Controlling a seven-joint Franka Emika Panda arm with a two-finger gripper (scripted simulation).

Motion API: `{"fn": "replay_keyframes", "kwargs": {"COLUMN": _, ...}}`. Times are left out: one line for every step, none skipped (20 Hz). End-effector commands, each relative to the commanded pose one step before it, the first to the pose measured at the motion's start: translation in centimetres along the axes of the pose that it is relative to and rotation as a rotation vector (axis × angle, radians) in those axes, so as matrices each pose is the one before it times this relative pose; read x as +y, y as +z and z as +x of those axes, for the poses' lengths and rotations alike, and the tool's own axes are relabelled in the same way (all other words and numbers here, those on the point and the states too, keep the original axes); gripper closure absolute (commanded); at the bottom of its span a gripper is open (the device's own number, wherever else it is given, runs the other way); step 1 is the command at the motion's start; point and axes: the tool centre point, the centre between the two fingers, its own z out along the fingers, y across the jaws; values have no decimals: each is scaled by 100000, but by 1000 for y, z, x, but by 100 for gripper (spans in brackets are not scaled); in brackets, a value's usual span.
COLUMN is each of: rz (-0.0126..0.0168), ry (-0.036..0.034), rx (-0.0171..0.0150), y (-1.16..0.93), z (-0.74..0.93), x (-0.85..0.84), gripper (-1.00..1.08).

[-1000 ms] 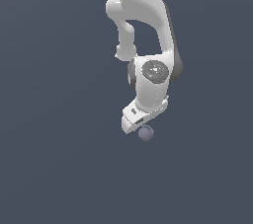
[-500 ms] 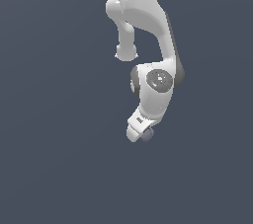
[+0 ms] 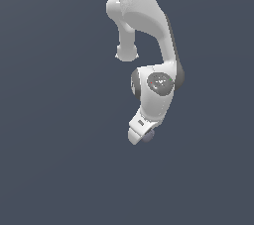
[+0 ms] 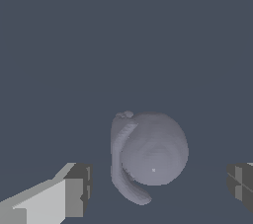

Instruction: Pick up the object and move it to a goal position.

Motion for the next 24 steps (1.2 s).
{"fn": "replay_keyframes", "kwargs": {"rz": 73, "ry": -110, "rx": -95, "y": 884, "z": -35, "x": -46, "gripper": -92}}
{"fn": "replay_keyframes", "kwargs": {"rz": -5, "ry": -49, "rx": 3, "y": 499, "z": -12, "x": -5, "gripper": -92}}
{"fn": "replay_keyframes", "kwargs": {"rz": -7, "ry": -69, "rx": 4, "y": 570, "z": -10, "x": -14, "gripper": -92}}
{"fn": "replay_keyframes", "kwargs": {"rz": -8, "ry": -84, "rx": 4, "y": 610, "z": -7, "x": -21, "gripper": -92}}
{"fn": "replay_keyframes", "kwargs": {"rz": -7, "ry": -69, "rx": 4, "y": 539, "z": -8, "x": -15, "gripper": -92}}
{"fn": "replay_keyframes", "kwargs": {"rz": -5, "ry": -49, "rx": 3, "y": 456, "z": -8, "x": -6, "gripper": -92}}
{"fn": "replay_keyframes", "kwargs": {"rz": -5, "ry": -48, "rx": 3, "y": 371, "z": 2, "x": -7, "gripper": -92}}
{"fn": "replay_keyframes", "kwargs": {"rz": 0, "ry": 0, "rx": 0, "y": 291, "z": -7, "x": 20, "gripper": -92}}
{"fn": "replay_keyframes", "kwargs": {"rz": -7, "ry": -48, "rx": 5, "y": 201, "z": 25, "x": -5, "gripper": -92}}
{"fn": "replay_keyframes", "kwargs": {"rz": 0, "ry": 0, "rx": 0, "y": 122, "z": 18, "x": 22, "gripper": -92}}
{"fn": "replay_keyframes", "kwargs": {"rz": 0, "ry": 0, "rx": 0, "y": 37, "z": 32, "x": 24, "gripper": -92}}
{"fn": "replay_keyframes", "kwargs": {"rz": 0, "ry": 0, "rx": 0, "y": -33, "z": 37, "x": 21, "gripper": -92}}
{"fn": "replay_keyframes", "kwargs": {"rz": 0, "ry": 0, "rx": 0, "y": -23, "z": 14, "x": 7, "gripper": -92}}
{"fn": "replay_keyframes", "kwargs": {"rz": 0, "ry": 0, "rx": 0, "y": 0, "z": 0, "x": 0, "gripper": 108}}
{"fn": "replay_keyframes", "kwargs": {"rz": 0, "ry": 0, "rx": 0, "y": 0, "z": 0, "x": 0, "gripper": 108}}
{"fn": "replay_keyframes", "kwargs": {"rz": 0, "ry": 0, "rx": 0, "y": 0, "z": 0, "x": 0, "gripper": 108}}
{"fn": "replay_keyframes", "kwargs": {"rz": 0, "ry": 0, "rx": 0, "y": 0, "z": 0, "x": 0, "gripper": 108}}
{"fn": "replay_keyframes", "kwargs": {"rz": 0, "ry": 0, "rx": 0, "y": 0, "z": 0, "x": 0, "gripper": 108}}
{"fn": "replay_keyframes", "kwargs": {"rz": 0, "ry": 0, "rx": 0, "y": 0, "z": 0, "x": 0, "gripper": 108}}
{"fn": "replay_keyframes", "kwargs": {"rz": 0, "ry": 0, "rx": 0, "y": 0, "z": 0, "x": 0, "gripper": 108}}
{"fn": "replay_keyframes", "kwargs": {"rz": 0, "ry": 0, "rx": 0, "y": 0, "z": 0, "x": 0, "gripper": 108}}
{"fn": "replay_keyframes", "kwargs": {"rz": 0, "ry": 0, "rx": 0, "y": 0, "z": 0, "x": 0, "gripper": 108}}
{"fn": "replay_keyframes", "kwargs": {"rz": 0, "ry": 0, "rx": 0, "y": 0, "z": 0, "x": 0, "gripper": 108}}
{"fn": "replay_keyframes", "kwargs": {"rz": 0, "ry": 0, "rx": 0, "y": -1, "z": -1, "x": -2, "gripper": 108}}
